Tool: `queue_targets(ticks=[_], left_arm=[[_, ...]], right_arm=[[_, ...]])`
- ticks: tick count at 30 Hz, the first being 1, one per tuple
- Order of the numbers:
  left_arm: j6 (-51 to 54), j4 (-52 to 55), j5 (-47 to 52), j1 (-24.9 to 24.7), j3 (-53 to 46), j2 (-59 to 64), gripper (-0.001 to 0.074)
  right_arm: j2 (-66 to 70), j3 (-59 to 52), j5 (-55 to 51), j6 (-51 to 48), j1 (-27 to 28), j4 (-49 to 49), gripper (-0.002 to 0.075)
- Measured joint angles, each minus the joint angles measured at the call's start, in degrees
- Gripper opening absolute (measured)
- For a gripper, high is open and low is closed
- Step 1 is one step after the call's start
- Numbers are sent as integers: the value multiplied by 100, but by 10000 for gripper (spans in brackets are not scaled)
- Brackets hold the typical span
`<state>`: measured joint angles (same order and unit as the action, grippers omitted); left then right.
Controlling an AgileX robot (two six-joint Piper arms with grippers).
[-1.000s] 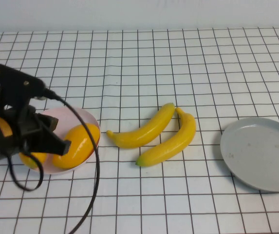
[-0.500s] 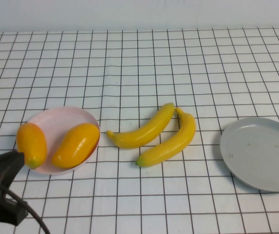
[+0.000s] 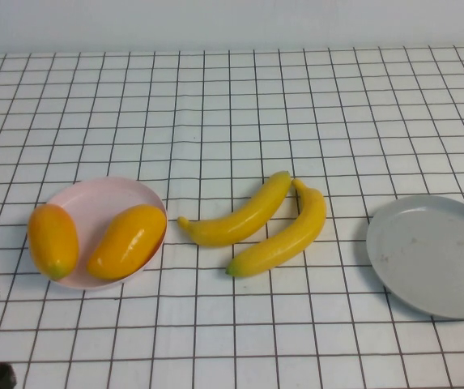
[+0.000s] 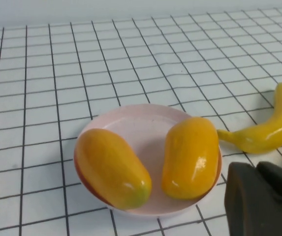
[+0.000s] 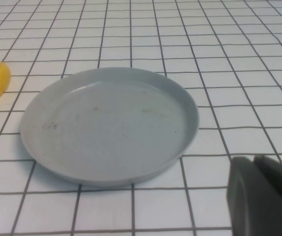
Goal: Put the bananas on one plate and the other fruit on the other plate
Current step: Put another type of fruit in the right plate
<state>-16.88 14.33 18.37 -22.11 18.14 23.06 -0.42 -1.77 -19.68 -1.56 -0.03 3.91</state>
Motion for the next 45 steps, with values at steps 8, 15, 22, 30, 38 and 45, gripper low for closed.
queue_targets(ticks=[8,15,22,30,38,45], left_arm=[[-104,-119,-966,1010,-1403,-1243,1],[667,-912,-887,1922,-1951,-2304,0],[2171,-1812,-15,1999,-1954,-2351,-1],[2328,-1938,313,1999,-1962,-2351,-1],[2328,-1950,313,1999,-1962,-2361,-2],[2328,-1958,313,1999,-1962,-2361,-2]], right_arm=[[0,0,0,0,0,0,-16],[0,0,0,0,0,0,-17],[0,0,0,0,0,0,-17],[0,0,0,0,0,0,-16],[0,0,0,0,0,0,-16],[0,0,0,0,0,0,-16]])
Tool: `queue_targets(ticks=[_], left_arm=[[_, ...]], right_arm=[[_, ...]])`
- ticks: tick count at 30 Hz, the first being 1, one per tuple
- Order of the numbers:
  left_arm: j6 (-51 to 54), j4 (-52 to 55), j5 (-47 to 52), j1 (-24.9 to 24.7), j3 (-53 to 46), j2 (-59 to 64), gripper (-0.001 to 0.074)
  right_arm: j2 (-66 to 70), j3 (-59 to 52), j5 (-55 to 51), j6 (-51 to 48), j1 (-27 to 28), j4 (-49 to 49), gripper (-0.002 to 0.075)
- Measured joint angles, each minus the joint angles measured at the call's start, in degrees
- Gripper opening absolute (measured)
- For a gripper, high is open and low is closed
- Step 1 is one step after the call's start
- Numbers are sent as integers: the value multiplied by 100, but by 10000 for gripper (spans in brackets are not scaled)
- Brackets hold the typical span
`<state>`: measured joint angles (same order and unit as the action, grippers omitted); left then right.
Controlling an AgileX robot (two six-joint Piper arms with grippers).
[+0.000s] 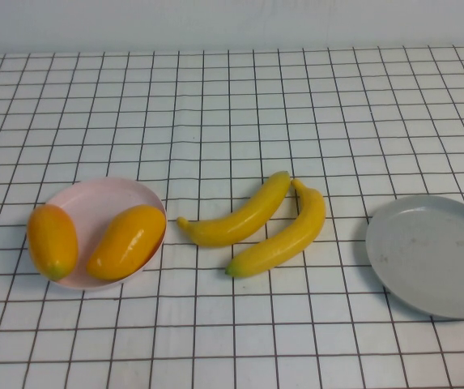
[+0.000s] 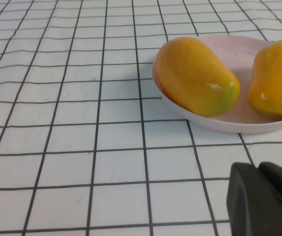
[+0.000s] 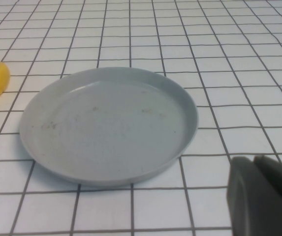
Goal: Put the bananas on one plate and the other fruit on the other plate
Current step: Put another type of fruit in the right plate
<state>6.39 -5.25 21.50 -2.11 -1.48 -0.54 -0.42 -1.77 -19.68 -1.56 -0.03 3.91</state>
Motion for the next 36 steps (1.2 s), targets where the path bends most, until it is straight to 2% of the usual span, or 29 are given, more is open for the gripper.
queue_targets(ticks=[18,20,24,26,36], left_arm=[[0,37,0,0,0,0,-2],[0,37,0,0,0,0,-2],[0,46,0,0,0,0,-2],[0,46,0,0,0,0,-2],[0,46,0,0,0,0,-2]], right_arm=[[0,0,61,0,0,93,-16],[0,0,256,97,0,843,-16],[0,0,811,488,0,3673,-16],[0,0,1078,413,0,4506,-16],[0,0,1398,349,0,6426,-16]])
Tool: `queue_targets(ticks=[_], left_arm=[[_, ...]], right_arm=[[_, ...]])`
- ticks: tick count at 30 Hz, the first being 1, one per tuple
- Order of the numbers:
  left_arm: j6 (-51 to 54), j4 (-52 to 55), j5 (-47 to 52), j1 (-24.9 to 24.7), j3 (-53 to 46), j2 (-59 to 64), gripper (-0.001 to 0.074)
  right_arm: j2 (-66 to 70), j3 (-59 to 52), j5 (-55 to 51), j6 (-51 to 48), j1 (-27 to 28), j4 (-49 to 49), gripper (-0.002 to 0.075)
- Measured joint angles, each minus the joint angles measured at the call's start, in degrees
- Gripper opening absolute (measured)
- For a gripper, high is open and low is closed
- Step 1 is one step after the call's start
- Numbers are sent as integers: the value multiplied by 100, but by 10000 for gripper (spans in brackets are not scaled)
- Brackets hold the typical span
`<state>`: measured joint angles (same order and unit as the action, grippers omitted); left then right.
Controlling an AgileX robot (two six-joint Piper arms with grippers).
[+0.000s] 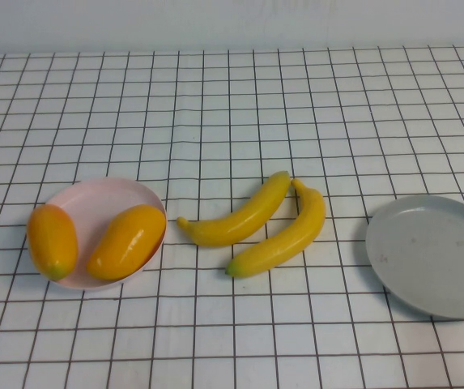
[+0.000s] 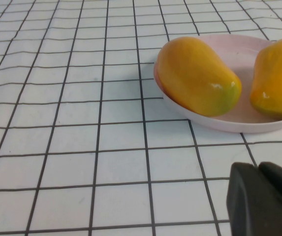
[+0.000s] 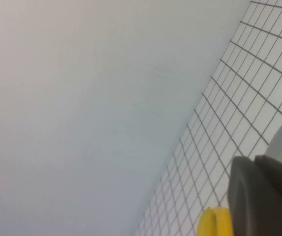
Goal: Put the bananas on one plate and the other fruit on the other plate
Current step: Put another type of fruit in the right plate
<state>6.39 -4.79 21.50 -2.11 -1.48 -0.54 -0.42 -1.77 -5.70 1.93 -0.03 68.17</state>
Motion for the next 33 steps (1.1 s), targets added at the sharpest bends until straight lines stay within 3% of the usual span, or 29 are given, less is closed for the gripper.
queue_targets(ticks=[6,21,25,33], left_arm=[[0,0,0,0,0,-13,-2],[0,0,0,0,0,-13,-2],[0,0,0,0,0,-13,-2],[0,0,0,0,0,-13,-2]], right_arm=[[0,0,429,-9,0,637,-16],[33,213,430,-956,0,636,-16],[818,1032,-372,-1318,0,-183,-17],[3954,3502,-3406,-1458,3,-2903,-16]])
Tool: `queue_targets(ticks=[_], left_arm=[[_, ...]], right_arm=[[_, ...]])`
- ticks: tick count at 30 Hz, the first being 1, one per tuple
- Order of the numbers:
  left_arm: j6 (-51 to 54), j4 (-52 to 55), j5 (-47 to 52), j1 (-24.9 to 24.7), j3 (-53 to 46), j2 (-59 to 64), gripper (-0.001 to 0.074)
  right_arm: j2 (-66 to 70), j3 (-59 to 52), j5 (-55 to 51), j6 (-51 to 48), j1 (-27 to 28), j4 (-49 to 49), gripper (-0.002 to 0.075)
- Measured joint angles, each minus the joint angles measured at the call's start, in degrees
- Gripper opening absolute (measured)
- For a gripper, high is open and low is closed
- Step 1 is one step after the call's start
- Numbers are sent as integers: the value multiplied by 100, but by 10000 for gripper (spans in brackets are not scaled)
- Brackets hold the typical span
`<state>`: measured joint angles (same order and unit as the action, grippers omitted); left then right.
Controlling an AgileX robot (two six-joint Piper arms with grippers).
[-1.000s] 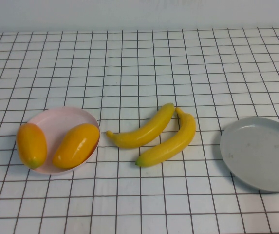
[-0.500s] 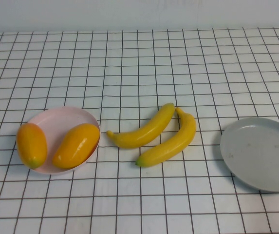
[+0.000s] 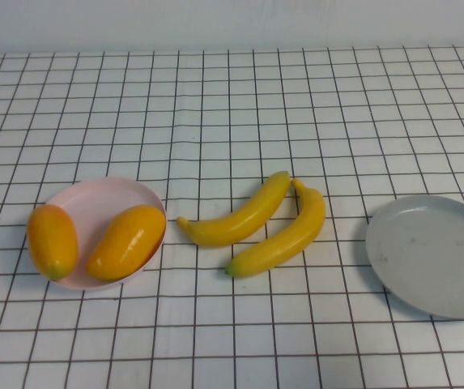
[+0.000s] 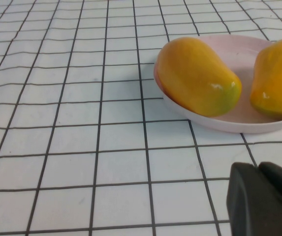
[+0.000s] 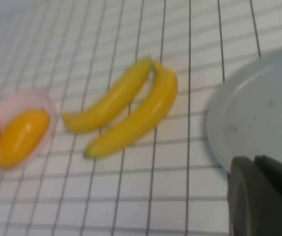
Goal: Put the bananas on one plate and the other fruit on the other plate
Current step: Put another type of fruit in the right plate
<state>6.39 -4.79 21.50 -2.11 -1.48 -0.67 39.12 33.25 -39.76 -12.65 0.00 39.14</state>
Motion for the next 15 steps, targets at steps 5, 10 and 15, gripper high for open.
queue_targets(ticks=[5,10,15], left_arm=[[0,0,0,0,0,0,-2],[0,0,0,0,0,0,-2],[0,0,0,0,0,0,-2]], right_arm=[[1997,1582,-1644,37,-3,-885,-16],[3620,2880,-2243,615,-657,-2124,-16],[4980,4313,-2593,1447,-1606,-3849,-16]])
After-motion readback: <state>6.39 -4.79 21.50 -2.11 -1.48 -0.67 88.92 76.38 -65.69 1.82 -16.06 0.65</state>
